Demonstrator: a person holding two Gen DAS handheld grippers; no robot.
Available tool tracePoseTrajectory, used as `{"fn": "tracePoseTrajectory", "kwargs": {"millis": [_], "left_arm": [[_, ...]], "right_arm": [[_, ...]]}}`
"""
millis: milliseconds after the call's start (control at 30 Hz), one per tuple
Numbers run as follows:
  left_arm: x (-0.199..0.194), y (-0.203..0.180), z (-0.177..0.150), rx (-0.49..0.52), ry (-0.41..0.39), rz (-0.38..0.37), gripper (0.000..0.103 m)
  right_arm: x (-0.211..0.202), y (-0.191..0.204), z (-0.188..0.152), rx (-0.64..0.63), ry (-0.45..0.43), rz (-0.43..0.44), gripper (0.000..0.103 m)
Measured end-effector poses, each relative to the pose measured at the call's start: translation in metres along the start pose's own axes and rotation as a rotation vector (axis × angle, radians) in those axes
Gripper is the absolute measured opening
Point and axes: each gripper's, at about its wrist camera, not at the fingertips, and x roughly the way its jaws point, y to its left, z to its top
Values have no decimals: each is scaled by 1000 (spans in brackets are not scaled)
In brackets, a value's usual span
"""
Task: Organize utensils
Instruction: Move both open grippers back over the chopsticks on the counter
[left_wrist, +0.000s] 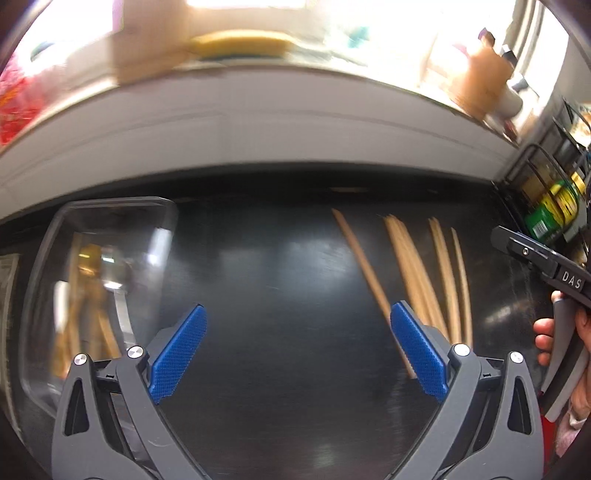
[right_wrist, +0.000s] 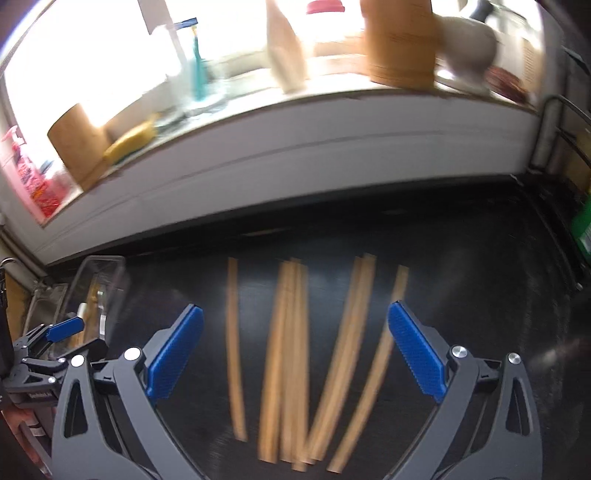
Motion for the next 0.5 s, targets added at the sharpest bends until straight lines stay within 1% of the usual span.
{"fn": "tracePoseTrajectory", "kwargs": {"millis": [67, 133, 200, 267, 333, 500], "left_arm": [[14, -22, -3, 3, 21, 3, 97], [24, -36, -3, -1, 35, 14, 97], [34, -46, -3, -12, 46, 25, 97], [45, -55, -2, -25, 58, 50, 97], [58, -63, -1, -46, 71, 76, 97], [83, -80, -2, -58, 91, 139, 97]], "right_arm": [[-2, -26, -6, 11, 16, -45, 97], [-1, -49, -12, 34, 36, -71, 97], [2, -70, -17, 68, 59, -75, 97], [6, -84, -22, 78, 83, -83, 97], [15, -89, -24, 72, 108, -86, 97], [35, -94, -26, 59, 139, -102, 97]]}}
